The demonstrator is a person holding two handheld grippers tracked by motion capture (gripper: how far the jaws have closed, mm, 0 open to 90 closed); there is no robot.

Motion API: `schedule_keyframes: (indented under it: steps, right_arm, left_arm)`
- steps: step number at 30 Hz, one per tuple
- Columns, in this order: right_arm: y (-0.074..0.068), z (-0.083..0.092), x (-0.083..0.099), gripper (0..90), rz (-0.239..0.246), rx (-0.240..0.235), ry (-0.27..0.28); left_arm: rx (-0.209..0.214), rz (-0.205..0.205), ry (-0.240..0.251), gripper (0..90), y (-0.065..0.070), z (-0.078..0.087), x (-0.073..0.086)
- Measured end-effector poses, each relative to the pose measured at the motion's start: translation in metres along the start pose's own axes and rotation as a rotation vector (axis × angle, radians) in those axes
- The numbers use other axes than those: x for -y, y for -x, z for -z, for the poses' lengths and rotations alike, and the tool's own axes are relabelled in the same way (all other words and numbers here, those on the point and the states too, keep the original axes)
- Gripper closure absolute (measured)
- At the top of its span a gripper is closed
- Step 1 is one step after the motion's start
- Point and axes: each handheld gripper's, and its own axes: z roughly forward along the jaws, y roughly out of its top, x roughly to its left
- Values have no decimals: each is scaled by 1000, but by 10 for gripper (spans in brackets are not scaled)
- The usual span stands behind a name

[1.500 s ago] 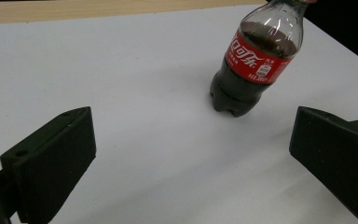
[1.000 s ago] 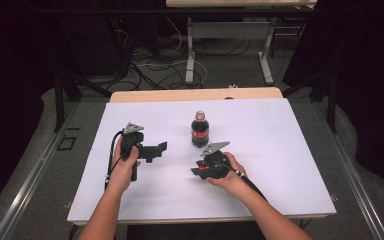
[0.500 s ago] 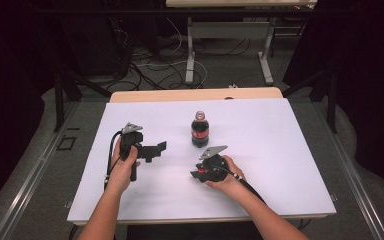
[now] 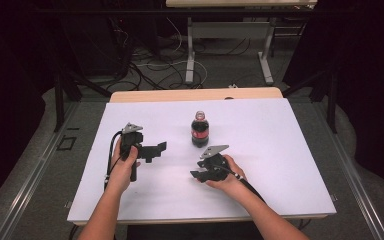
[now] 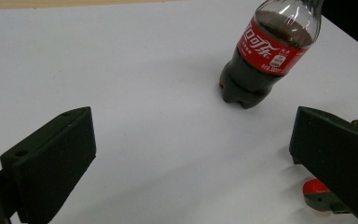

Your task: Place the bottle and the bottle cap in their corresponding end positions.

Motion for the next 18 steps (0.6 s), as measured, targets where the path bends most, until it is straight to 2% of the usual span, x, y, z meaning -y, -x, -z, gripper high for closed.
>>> schedule_keyframes:
  steps: [1,2,4,6,7,9,10,11,12,13,14,15,18]
  right_arm:
    - [1,1,0,484,-8,8,27]
    - [2,5,-1,465,-15,6,22]
    - [6,8,-2,425,-35,15,48]
    - [12,15,-3,403,-46,32,35]
    - [15,16,-3,391,-60,42,59]
    - [22,23,-2,388,-74,55,80]
    - [26,29,-2,381,-83,65,68]
    - [30,32,-1,374,-97,74,96]
    - [33,37,0,373,-117,71,92]
    - [37,42,1,362,-130,83,103]
    - [40,48,2,344,-138,103,84]
    - [44,52,4,327,-141,131,97]
    - [56,69,10,227,-209,178,102]
  left_arm:
    - [-1,3,0,7,0,0,0]
    - [-1,6,0,7,0,0,0]
    - [-2,8,-1,7,-1,-1,1]
    - [-4,3,-2,7,-2,-1,1]
    - [-3,3,-4,7,-2,-1,1]
    - [-7,11,-3,7,-3,-1,1]
    - [-7,10,-3,7,-4,-1,1]
    - [-10,12,-3,7,-4,-1,2]
    - [-10,9,-5,7,-5,-1,2]
    - [-11,12,-4,7,-6,-1,2]
    - [-13,19,-2,7,-6,-1,2]
    - [-16,21,-5,7,-7,0,2]
    - [-21,23,-2,7,-10,0,2]
